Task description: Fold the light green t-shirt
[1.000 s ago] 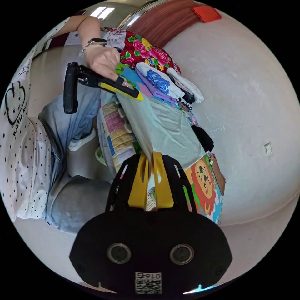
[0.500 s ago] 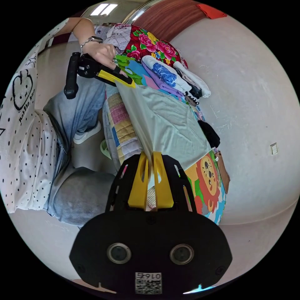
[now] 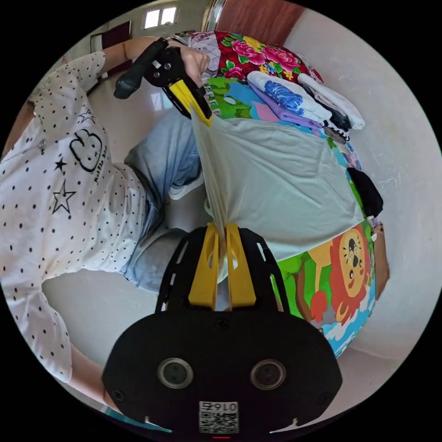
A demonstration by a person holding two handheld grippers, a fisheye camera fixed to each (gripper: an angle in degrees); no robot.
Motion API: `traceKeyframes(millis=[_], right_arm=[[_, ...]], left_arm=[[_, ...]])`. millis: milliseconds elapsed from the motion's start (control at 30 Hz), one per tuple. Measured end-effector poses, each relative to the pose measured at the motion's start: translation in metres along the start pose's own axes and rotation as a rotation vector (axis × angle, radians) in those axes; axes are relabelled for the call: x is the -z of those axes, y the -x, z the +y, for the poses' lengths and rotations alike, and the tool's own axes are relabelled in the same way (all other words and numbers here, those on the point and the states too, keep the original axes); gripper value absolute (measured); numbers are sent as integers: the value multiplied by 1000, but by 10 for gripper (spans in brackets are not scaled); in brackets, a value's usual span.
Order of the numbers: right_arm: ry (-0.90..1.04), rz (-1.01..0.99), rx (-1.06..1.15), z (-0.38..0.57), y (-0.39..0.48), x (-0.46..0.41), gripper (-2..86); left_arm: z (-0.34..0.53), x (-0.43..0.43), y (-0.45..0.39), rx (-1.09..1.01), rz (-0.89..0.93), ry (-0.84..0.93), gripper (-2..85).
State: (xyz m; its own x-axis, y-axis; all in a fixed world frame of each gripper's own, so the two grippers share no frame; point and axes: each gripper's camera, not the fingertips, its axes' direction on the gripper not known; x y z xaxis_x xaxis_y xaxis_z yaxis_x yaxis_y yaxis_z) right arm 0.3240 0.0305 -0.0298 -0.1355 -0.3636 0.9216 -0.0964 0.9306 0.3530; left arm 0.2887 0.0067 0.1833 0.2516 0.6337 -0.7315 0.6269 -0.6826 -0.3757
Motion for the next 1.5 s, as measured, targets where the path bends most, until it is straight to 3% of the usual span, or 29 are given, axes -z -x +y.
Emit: traceKeyframes(millis=[233,467,700,900,1133,1233,1333,1433,1500], right_arm=[[21,-240,152,-19,-96,66,8],[46,-527,201,-56,-292,129,7],[91,-567,119,-106,-494,125,7],[204,-557,-72,-152,-629,43,9],[238,-571,-114,-168,-662,11,14],[313,-462,-187,-176,-660,-1,22],[387,-367,-350,-178,-660,-35,43],[294,-261,-501,-167,-649,-36,74],[207,-99,-635,-153,-641,-19,96]], left_arm=[[71,-13,93,-95,317,-189,-9],[200,-58,296,14,747,-427,-9],[274,-187,464,194,887,-259,-9],[281,-321,519,333,1153,-124,-9],[295,-324,540,445,1004,-179,-9],[289,-335,544,620,921,-122,-9],[275,-356,530,817,853,146,-9],[285,-339,517,1059,737,224,-8],[306,-295,504,1349,554,173,-9]])
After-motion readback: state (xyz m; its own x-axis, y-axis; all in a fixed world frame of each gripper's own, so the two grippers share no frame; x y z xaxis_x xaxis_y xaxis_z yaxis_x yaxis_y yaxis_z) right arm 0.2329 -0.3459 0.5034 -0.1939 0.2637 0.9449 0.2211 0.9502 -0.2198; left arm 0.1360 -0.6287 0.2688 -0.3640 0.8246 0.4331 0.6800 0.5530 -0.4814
